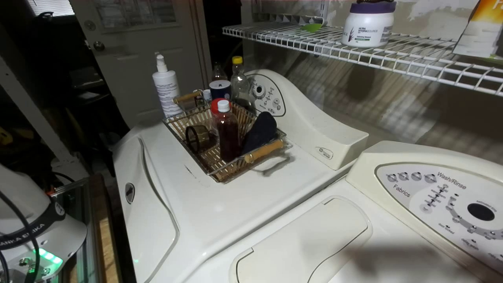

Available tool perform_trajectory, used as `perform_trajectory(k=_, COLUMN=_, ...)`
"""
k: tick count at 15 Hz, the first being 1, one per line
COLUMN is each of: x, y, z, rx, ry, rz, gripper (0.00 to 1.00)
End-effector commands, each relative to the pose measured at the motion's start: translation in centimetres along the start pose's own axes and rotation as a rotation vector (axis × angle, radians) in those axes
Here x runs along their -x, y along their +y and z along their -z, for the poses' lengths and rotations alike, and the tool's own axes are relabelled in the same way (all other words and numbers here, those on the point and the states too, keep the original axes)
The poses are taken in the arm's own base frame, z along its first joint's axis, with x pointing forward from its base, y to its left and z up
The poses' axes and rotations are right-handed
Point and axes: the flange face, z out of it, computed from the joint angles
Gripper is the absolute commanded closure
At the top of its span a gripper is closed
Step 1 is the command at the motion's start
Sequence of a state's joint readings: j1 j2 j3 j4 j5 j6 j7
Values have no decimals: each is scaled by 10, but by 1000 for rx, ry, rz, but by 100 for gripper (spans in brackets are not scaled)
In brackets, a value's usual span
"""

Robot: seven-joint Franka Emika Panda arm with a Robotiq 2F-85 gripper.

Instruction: Move the light green object slightly backward

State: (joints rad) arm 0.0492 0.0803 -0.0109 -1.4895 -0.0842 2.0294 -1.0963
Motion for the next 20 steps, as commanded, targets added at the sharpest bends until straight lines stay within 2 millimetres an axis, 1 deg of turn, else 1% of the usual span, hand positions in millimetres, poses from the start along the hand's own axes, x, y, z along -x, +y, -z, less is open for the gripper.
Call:
perform_trajectory(k=1, x=-4, y=29, z=-13, rx=-13, ry=53, rz=31, gripper=0)
perform_trajectory(k=8, x=-3, y=64, z=-46, rx=-65, ry=168, rz=-31, gripper=0)
perform_trajectory(k=12, x=-2, y=77, z=-66, rx=-81, ry=177, rz=-74, gripper=0)
perform_trajectory(k=13, x=-3, y=79, z=-70, rx=-85, ry=166, rz=-76, gripper=0)
perform_trajectory(k=14, x=2, y=69, z=-65, rx=-69, ry=148, rz=-70, gripper=0)
perform_trajectory(k=16, x=1, y=70, z=-72, rx=-74, ry=145, rz=-70, gripper=0)
perform_trajectory(k=20, x=1, y=70, z=-71, rx=-71, ry=146, rz=-70, gripper=0)
